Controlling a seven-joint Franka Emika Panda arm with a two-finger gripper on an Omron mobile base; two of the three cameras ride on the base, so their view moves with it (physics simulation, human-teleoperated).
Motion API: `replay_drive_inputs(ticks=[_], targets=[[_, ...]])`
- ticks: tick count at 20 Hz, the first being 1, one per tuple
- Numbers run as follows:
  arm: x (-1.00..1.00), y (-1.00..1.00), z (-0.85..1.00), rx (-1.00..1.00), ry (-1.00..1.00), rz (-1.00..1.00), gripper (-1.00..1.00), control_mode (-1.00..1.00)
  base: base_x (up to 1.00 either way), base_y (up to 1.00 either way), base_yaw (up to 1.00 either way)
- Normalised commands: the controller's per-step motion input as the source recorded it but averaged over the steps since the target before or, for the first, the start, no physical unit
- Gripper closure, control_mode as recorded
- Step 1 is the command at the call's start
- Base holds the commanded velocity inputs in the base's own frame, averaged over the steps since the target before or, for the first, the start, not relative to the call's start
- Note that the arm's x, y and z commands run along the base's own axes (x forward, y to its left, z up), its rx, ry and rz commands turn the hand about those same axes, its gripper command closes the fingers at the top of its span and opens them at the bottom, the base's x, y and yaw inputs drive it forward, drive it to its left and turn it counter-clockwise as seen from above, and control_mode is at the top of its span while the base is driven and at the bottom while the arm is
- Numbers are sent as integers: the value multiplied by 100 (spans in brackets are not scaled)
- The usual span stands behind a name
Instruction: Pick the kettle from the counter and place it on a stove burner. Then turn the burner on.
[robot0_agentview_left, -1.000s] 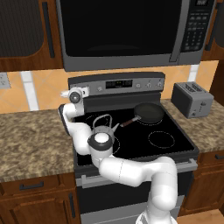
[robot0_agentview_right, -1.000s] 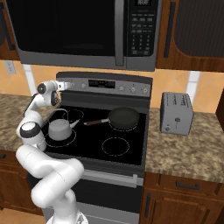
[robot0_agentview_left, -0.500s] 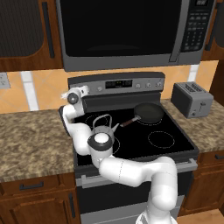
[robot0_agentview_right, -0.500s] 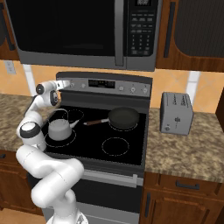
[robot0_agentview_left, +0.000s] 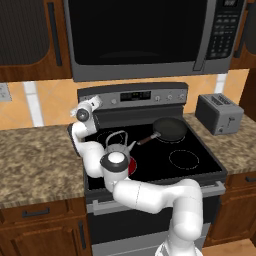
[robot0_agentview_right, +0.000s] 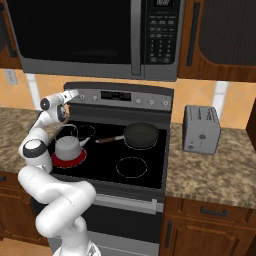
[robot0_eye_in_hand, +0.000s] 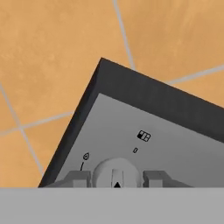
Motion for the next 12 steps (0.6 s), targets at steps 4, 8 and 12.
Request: replay_drive_inputs(ticks=[4,8,12], targets=[[-1,0,1,-7,0,4,100,-100,0,0,0],[0,0,0,0,0,0,100,-100,0,0,0],[0,0,0,0,0,0,100,-100,0,0,0]])
